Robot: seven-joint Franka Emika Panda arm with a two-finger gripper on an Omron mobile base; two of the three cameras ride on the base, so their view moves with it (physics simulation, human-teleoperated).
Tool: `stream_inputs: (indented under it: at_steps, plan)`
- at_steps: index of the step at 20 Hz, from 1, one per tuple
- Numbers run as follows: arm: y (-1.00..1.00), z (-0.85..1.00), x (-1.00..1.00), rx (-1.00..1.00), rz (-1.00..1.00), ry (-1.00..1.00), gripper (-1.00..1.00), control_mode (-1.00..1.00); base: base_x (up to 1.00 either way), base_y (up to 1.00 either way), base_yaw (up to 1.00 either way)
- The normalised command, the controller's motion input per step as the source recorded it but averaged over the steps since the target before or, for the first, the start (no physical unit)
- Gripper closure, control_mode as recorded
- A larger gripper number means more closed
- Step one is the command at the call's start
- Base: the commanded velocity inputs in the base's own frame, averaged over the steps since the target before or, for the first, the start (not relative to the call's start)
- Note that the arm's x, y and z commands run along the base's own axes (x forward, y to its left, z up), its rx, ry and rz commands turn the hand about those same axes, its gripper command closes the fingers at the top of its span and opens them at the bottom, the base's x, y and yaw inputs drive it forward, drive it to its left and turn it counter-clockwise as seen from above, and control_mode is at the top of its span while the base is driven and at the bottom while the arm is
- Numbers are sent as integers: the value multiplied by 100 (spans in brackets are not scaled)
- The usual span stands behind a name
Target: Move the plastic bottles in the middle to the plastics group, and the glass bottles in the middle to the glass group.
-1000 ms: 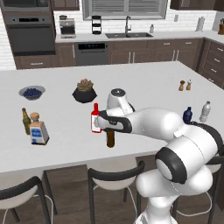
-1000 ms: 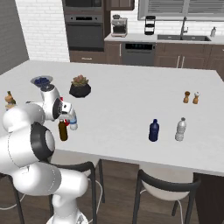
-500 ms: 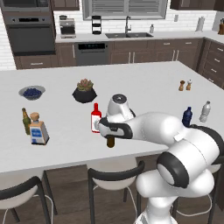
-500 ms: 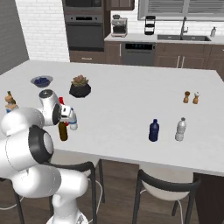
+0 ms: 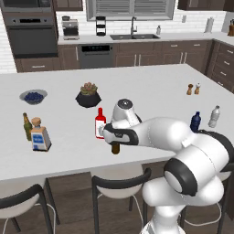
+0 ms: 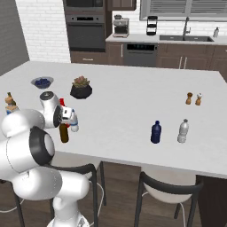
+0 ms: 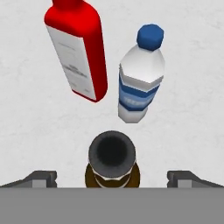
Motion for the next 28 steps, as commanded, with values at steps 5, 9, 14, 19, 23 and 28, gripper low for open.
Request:
stream_inputs:
  at_steps: [5, 9, 14, 19, 23, 28]
  plan:
    - [0, 0, 10, 0, 0, 0, -100, -100, 0, 0, 0]
    - [0, 0, 2, 0, 0, 0, -100, -100, 0, 0, 0]
    - [0, 0, 0, 0, 0, 0, 100, -100, 0, 0, 0]
    - [0, 0, 0, 0, 0, 0, 100, -100, 0, 0, 0]
    - [0, 0, 0, 0, 0, 0, 100, -100, 0, 0, 0]
    - [0, 0, -8, 0, 0, -1, 100, -100, 0, 0, 0]
